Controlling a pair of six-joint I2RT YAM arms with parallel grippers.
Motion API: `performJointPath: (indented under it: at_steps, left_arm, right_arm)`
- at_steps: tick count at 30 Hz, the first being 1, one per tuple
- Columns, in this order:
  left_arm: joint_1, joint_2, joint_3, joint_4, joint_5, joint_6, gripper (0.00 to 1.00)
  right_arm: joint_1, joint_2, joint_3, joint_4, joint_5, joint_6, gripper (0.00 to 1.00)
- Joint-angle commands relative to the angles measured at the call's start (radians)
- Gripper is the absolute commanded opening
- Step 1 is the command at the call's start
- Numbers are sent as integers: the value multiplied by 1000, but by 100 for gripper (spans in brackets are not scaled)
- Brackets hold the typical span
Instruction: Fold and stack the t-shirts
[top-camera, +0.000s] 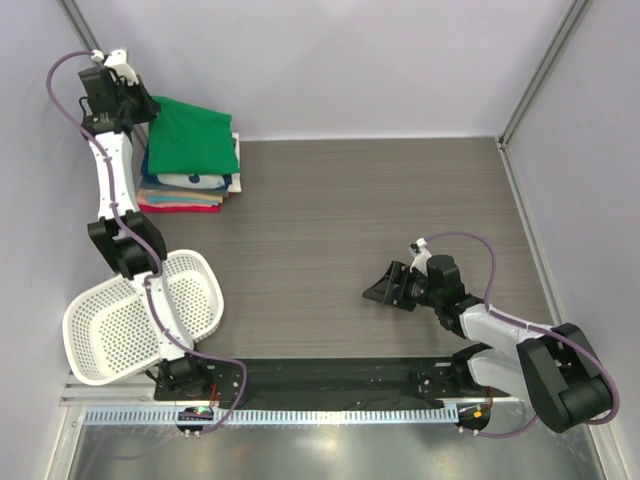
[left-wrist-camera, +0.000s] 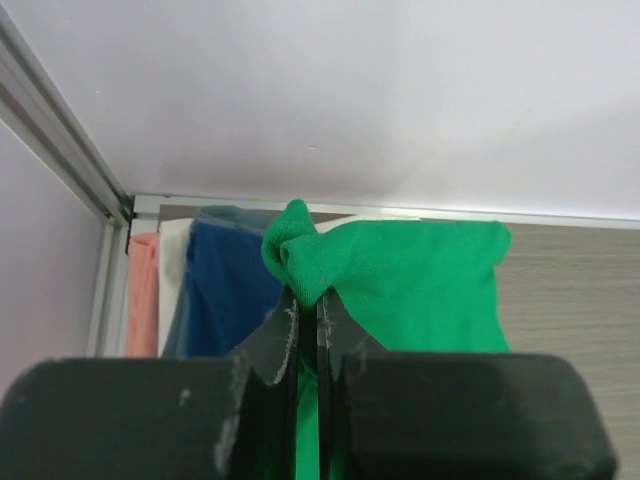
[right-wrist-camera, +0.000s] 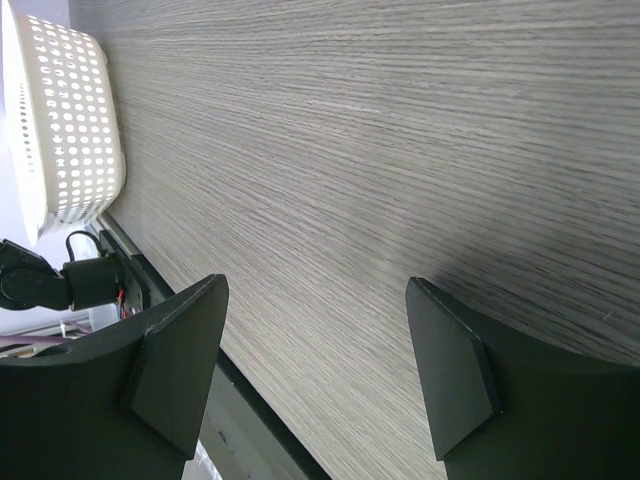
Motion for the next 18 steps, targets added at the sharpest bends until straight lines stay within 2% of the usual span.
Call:
performJointPath:
  at_steps: [1,4,6,7,9,10,11,12,14,18]
  left_arm:
    - [20,37,77,117,-25,31,0]
    - [23,74,100,126,-73,44,0]
    - [25,91,98,137,-115,53,6]
    - [26,97,98,140,-176,56,26]
    - [28,96,94,135,-264,47,59]
    - [26,87,85,135,-305,41,81]
    - [25,74,72,129,-390,35,92]
    - [25,44,50,128,-416,29,100]
    - [13,4,13,126,-509,28,100]
    - [-23,-99,-93,124,-603,24,100]
  right_arm:
    - [-1,10,21,52,-15,-14,78]
    - [-1,13,19,54,-16,-11,78]
    - [-4,14,21,55,-15,-13,78]
    - [-4,14,22,54,-15,-11,78]
    - [-4,14,22,55,-15,-10,78]
    - [-4,14,22,55,-15,-11,78]
    - [-4,14,21,54,-16,-11,78]
    - [-5,13,19,54,-15,-11,78]
    - [-4,11,19,55,-15,-10,78]
    - [-4,-4,12,55,-7,-10,78]
